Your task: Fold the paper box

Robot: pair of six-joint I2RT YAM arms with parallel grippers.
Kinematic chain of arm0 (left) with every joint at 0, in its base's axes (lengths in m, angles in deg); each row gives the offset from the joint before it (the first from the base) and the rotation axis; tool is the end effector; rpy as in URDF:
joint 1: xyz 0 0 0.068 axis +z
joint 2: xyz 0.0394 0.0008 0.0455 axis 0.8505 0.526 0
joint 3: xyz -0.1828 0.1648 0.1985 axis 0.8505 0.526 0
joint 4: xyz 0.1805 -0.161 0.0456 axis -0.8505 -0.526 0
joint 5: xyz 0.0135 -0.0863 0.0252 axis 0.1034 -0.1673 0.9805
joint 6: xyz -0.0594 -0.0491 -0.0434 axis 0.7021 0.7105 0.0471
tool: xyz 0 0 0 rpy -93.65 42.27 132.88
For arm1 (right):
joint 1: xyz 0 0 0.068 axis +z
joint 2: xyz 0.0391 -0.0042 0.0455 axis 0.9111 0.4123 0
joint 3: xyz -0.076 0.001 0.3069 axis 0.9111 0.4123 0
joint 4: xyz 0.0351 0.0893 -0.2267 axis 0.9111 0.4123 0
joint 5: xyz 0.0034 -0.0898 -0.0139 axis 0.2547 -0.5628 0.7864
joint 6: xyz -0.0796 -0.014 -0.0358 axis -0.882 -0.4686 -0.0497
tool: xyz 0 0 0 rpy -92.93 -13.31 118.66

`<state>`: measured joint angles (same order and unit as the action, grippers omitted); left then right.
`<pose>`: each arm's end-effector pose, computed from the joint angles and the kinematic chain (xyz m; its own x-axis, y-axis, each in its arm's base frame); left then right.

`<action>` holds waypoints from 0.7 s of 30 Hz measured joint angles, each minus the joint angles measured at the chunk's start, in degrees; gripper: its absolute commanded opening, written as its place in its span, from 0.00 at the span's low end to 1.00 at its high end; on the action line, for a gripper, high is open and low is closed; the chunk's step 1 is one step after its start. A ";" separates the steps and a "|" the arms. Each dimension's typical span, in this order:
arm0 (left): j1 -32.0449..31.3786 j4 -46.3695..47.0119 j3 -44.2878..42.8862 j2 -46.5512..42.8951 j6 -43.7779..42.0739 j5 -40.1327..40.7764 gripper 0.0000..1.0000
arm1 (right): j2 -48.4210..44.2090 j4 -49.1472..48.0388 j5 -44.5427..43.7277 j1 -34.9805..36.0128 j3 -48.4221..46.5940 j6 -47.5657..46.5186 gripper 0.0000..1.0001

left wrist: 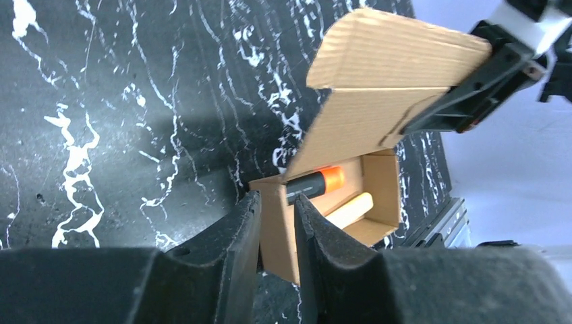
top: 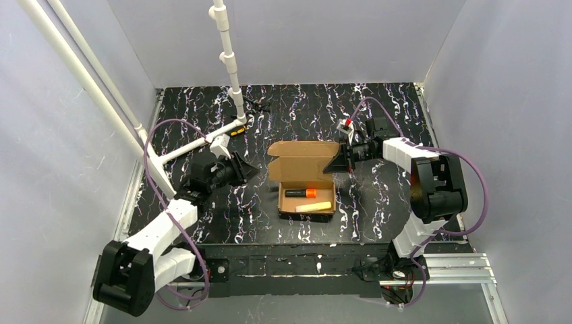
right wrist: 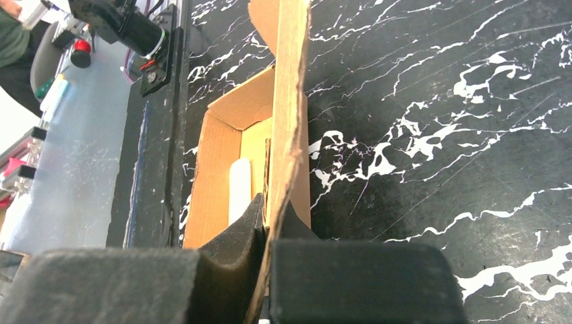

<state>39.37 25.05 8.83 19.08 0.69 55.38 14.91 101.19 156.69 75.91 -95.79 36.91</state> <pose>0.2094 -0.1011 0.2740 -0.5654 -0.4060 -0.7180 0.3584 0.6631 -0.6571 0.3142 0.1324 0.2318 -0.4794 -0.2414 -0.8438 -0.8776 0.1278 0.4620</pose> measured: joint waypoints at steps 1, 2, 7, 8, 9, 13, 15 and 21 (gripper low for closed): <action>0.02 -0.22 0.00 0.98 -0.09 -0.04 0.23 | 0.02 2.75 0.26 -0.02 -0.74 -2.47 0.01; 0.07 -0.33 -0.02 2.54 -0.33 -0.13 0.23 | 0.02 5.18 0.48 -0.07 -1.42 -4.74 0.01; 0.13 -1.20 -0.96 10.71 -2.08 -1.68 0.26 | 0.66 17.42 1.31 -0.07 -6.10 -16.39 0.01; -0.15 -1.49 -1.44 12.74 -2.54 -2.10 0.26 | 0.94 19.37 1.51 -0.07 -6.88 -18.43 0.01; -0.37 -1.55 -1.77 13.79 -2.89 -2.25 0.27 | 1.14 20.72 1.70 -0.07 -7.26 -19.87 0.01; -3.69 -1.97 -4.48 17.18 -4.74 -2.64 0.29 | 1.86 24.59 2.19 -0.07 -7.37 -23.28 0.01; -5.92 -1.88 -6.01 17.70 -5.79 -2.64 0.30 | 2.47 25.75 2.16 0.02 -7.37 -24.22 0.01; -9.38 -0.90 -7.82 17.70 -8.50 -2.93 0.33 | 3.21 27.08 2.12 0.55 -7.37 -24.83 0.01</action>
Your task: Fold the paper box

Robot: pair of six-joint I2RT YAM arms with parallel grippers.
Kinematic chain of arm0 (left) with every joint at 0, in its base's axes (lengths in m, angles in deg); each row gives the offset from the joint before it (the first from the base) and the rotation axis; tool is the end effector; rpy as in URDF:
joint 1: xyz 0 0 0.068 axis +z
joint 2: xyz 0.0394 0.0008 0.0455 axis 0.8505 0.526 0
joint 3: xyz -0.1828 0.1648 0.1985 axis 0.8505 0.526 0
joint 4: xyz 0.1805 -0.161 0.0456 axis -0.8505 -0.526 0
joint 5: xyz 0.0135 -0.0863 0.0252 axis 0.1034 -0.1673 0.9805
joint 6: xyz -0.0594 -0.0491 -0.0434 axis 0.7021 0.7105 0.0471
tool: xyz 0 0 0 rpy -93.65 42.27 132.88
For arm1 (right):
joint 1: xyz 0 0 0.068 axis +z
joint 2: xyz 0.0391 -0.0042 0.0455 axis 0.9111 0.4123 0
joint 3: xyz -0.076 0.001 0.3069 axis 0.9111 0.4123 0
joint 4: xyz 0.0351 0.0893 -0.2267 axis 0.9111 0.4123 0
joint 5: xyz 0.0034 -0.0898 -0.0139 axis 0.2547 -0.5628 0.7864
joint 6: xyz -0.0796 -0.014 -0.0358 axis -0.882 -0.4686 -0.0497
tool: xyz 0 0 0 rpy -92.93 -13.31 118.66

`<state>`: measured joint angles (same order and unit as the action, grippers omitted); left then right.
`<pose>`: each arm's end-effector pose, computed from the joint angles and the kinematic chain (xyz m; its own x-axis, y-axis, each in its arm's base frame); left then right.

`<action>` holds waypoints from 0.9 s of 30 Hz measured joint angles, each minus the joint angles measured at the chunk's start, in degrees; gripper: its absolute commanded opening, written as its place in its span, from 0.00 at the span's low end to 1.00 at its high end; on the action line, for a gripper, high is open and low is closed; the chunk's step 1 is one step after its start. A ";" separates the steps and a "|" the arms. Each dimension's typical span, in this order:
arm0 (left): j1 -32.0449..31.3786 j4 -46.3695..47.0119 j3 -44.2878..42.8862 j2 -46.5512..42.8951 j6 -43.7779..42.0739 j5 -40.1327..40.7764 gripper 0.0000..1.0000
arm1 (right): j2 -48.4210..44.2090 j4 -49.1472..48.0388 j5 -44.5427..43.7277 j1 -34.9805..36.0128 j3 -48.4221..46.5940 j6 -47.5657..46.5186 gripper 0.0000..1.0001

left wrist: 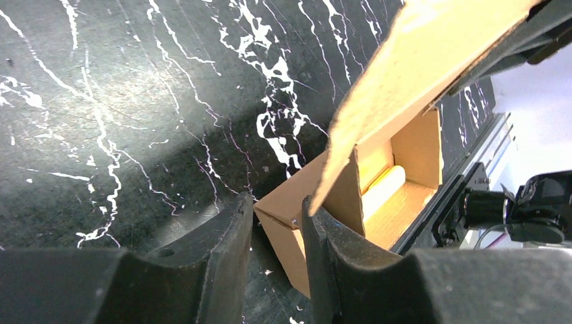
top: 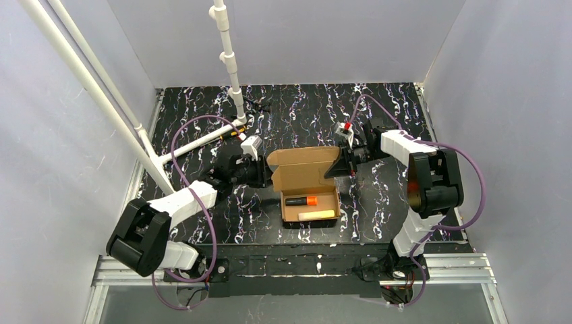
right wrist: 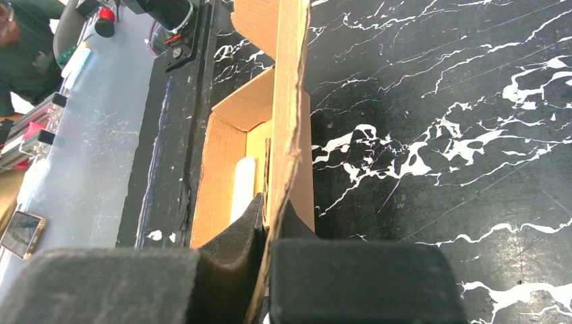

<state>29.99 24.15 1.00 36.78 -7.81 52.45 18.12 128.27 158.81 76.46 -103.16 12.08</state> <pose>0.2433 -0.1666 0.2464 -0.6896 -0.1306 -0.7123 0.4816 0.6518 -0.5858 0.2994 0.1337 0.2336 -0.4262 -0.3138 -0.8485 -0.8941 0.0033 0.4479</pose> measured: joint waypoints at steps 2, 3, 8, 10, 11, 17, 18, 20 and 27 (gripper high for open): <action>-0.63 0.02 0.00 0.00 -0.90 -0.66 0.34 | 0.00 -0.13 -0.13 0.11 0.00 0.22 0.01; -0.81 -0.04 0.00 -0.02 -1.25 -0.90 0.35 | 0.00 -0.17 -0.22 0.15 0.00 0.42 0.01; -1.09 -0.07 0.00 -0.02 -2.32 -2.36 0.39 | 0.00 -0.24 -0.61 0.17 0.00 1.16 0.01; -1.09 -0.07 0.00 -0.02 -2.62 -3.04 0.41 | 0.00 -0.24 -0.72 0.17 0.00 1.33 0.01; -1.09 -0.09 0.00 -0.02 -2.69 -3.39 0.44 | 0.00 -0.24 -0.83 0.17 0.00 1.40 0.01; -1.09 0.02 1.29 -2.60 -3.30 -4.44 0.51 | 0.00 -0.22 -0.79 0.17 0.00 2.23 0.01; -1.09 0.09 1.92 -3.67 -3.34 -4.44 0.51 | 0.00 -0.22 -0.76 0.20 0.00 2.25 0.01; -1.09 0.28 3.34 -5.81 -3.30 -4.37 0.52 | 0.00 -0.20 -0.66 0.28 0.00 2.32 0.01; -1.20 0.76 5.53 -8.96 -2.62 -7.08 0.56 | 0.00 -0.70 -1.53 0.52 0.00 2.40 0.01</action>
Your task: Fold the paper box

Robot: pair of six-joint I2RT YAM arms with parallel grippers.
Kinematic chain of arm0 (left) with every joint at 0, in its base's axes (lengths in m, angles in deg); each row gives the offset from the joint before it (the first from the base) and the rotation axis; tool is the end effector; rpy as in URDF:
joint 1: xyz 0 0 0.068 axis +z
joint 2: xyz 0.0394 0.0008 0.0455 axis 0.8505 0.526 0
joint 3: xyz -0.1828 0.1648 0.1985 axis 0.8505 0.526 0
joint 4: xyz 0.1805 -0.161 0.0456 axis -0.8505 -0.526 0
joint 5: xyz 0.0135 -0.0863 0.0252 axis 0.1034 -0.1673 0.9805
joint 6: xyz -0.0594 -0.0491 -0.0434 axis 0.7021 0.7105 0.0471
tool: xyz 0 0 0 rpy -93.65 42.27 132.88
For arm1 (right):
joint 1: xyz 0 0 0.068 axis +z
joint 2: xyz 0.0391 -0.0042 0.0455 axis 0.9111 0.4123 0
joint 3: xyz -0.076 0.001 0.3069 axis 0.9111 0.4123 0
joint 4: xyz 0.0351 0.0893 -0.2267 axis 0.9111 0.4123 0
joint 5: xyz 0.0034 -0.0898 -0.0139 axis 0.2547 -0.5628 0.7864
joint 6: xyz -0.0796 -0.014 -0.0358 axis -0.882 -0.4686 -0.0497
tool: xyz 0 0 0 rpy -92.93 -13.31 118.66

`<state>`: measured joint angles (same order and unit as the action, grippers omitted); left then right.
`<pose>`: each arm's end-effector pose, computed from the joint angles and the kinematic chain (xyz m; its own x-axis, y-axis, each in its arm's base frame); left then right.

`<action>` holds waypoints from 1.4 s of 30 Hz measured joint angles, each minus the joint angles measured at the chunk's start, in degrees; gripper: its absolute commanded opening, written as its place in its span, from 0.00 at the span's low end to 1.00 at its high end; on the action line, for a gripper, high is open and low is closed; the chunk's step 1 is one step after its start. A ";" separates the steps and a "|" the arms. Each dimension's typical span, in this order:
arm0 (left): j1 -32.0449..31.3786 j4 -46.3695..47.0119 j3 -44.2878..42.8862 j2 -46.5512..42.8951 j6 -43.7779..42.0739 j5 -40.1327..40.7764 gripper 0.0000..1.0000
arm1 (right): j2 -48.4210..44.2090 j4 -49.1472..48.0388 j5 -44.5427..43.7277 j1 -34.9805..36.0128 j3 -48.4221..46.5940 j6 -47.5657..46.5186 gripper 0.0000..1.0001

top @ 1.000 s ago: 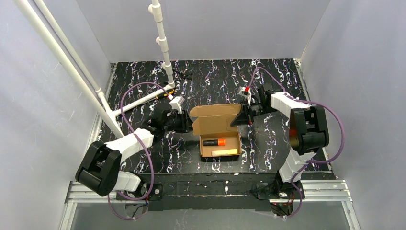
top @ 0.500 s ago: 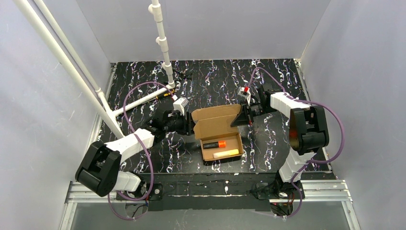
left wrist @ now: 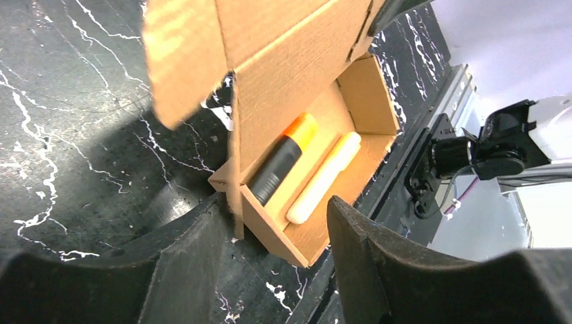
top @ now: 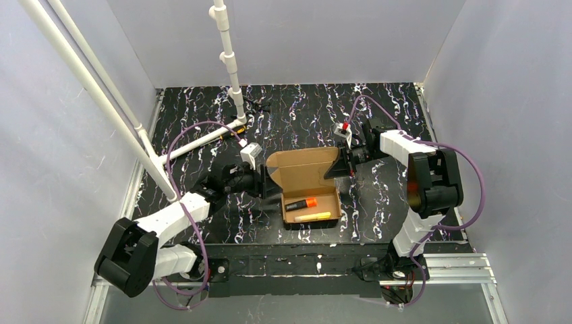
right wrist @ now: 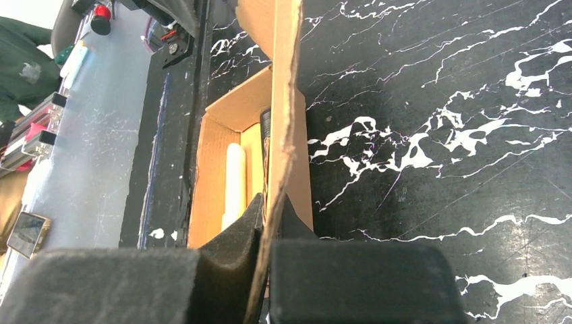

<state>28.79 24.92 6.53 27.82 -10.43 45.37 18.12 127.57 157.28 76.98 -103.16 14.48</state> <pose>0.2007 -0.1596 0.2560 -0.6477 -0.0700 -0.7586 0.6164 0.5370 -0.5759 0.2998 0.1361 0.2318 -0.4475 -0.3351 -0.8291 -0.8837 0.0233 0.4675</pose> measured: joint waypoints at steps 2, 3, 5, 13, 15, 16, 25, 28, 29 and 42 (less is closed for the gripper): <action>0.00 0.24 0.00 -0.02 0.04 -0.81 0.56 | 0.00 -0.11 -0.20 0.00 0.00 0.00 0.01; 0.00 0.39 0.00 0.00 0.15 -1.27 0.56 | 0.00 -0.11 -0.20 0.00 0.00 0.00 0.01; 0.00 0.50 -0.02 0.22 0.20 -1.81 0.55 | 0.00 -0.15 -0.22 0.00 0.00 0.00 0.01; 5.20 0.44 1.07 -3.58 3.74 -1.70 0.34 | 0.00 -0.15 -0.61 0.00 0.00 0.00 0.01; 7.26 0.42 2.40 -7.54 5.60 -0.96 0.23 | 0.00 -0.15 -0.61 0.00 0.00 0.00 0.01; 8.07 0.42 3.06 -9.51 6.40 -0.22 0.19 | 0.00 -0.15 -0.61 0.00 0.00 0.00 0.01; 9.09 -0.15 4.90 -7.76 8.50 2.67 0.04 | 0.00 -0.13 -0.63 0.00 0.00 -0.02 0.01; 9.11 -0.68 3.50 -1.62 8.33 0.50 0.05 | 0.00 -0.13 -0.63 0.00 0.00 -0.02 0.01; 9.03 -0.68 2.99 -0.20 8.26 -0.26 0.06 | 0.00 -0.15 -0.63 0.00 0.00 -0.02 0.01; 3.58 3.43 -2.25 8.59 7.82 -7.06 0.21 | 0.00 -0.13 -0.66 0.07 0.00 -0.04 0.01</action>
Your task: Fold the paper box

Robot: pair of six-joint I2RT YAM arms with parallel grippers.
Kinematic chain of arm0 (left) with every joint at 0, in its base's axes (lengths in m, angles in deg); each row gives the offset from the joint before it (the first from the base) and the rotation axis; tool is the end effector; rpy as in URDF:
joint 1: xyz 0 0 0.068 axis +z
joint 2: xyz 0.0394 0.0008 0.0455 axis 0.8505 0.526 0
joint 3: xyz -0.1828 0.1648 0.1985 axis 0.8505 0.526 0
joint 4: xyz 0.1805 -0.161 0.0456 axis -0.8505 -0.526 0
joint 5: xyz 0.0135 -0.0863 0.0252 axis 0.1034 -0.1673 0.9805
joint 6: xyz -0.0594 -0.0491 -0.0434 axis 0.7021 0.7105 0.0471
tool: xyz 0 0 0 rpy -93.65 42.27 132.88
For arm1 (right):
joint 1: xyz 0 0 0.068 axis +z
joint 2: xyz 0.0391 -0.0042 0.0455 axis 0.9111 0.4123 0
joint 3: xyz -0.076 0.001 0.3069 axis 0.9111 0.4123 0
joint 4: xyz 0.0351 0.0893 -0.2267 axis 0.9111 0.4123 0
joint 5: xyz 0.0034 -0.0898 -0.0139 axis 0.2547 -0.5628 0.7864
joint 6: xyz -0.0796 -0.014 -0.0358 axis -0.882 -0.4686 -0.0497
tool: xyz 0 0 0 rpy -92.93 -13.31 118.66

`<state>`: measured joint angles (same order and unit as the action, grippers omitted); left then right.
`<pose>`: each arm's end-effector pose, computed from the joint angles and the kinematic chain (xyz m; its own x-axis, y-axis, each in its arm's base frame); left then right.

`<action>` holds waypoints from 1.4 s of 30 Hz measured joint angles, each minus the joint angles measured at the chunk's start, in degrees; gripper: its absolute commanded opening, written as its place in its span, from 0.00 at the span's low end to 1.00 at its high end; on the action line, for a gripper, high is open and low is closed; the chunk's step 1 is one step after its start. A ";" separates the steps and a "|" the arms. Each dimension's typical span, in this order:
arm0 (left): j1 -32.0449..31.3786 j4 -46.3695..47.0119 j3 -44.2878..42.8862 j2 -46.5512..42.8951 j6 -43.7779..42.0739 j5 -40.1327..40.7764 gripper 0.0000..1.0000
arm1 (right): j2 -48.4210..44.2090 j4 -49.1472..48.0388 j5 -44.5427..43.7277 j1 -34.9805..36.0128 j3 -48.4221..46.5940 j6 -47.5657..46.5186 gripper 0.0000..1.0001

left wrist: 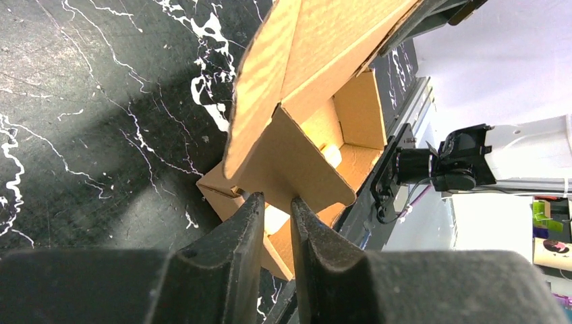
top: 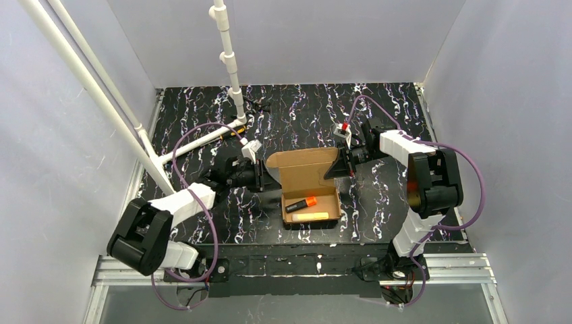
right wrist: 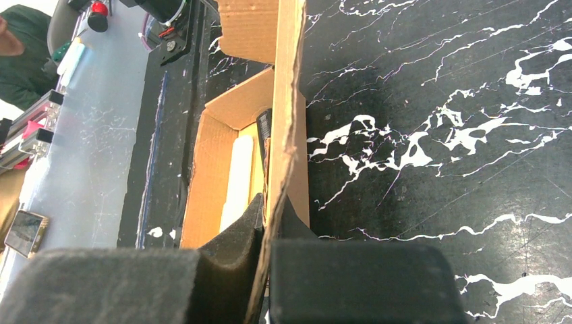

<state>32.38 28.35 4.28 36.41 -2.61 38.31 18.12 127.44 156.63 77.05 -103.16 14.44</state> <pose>0.2290 -0.1646 0.2423 -0.7753 -0.1152 -0.6210 0.5022 0.4838 -0.7168 0.3000 0.1363 0.2310 -0.4434 -0.3436 -0.8278 -0.8860 0.0285 0.4628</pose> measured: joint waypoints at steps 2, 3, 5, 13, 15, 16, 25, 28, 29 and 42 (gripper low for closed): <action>-0.28 0.09 -0.72 1.27 0.02 -0.11 0.23 | 0.00 0.07 -0.07 0.17 0.00 -0.15 0.01; -0.35 0.15 -1.18 2.03 0.00 -0.11 0.25 | 0.00 0.09 -0.13 0.24 0.00 -0.26 0.01; -0.39 0.24 -1.95 3.26 -0.09 0.04 0.28 | 0.00 0.31 -0.15 0.26 0.00 -0.55 0.01; -0.39 1.14 -3.82 6.40 -0.90 1.18 0.34 | 0.35 4.22 -0.07 0.31 -1.33 -5.05 0.01; -0.39 1.68 -3.85 6.62 -1.03 1.18 0.37 | 0.94 7.06 0.13 0.31 -2.51 -8.02 0.01; -0.39 1.90 -3.85 6.60 -1.14 1.18 0.41 | 1.29 8.57 0.28 0.31 -3.13 -9.55 0.01; -0.17 6.36 -0.17 2.23 -1.97 1.40 0.57 | 4.24 24.72 3.43 0.37 -6.95 -25.83 0.01; -0.04 8.31 -0.02 1.66 -1.90 0.72 0.56 | 4.24 26.82 4.22 0.61 -7.08 -27.82 0.01; 0.00 9.22 0.00 1.68 -1.79 0.20 0.55 | 4.24 27.28 4.44 0.72 -7.08 -28.15 0.01; 0.24 21.73 0.04 6.43 3.45 -7.89 0.41 | 4.22 29.16 5.27 1.49 -7.08 -29.33 0.01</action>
<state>32.62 50.08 4.32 42.84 0.84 30.42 22.34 156.60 161.89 78.54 -110.24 -14.89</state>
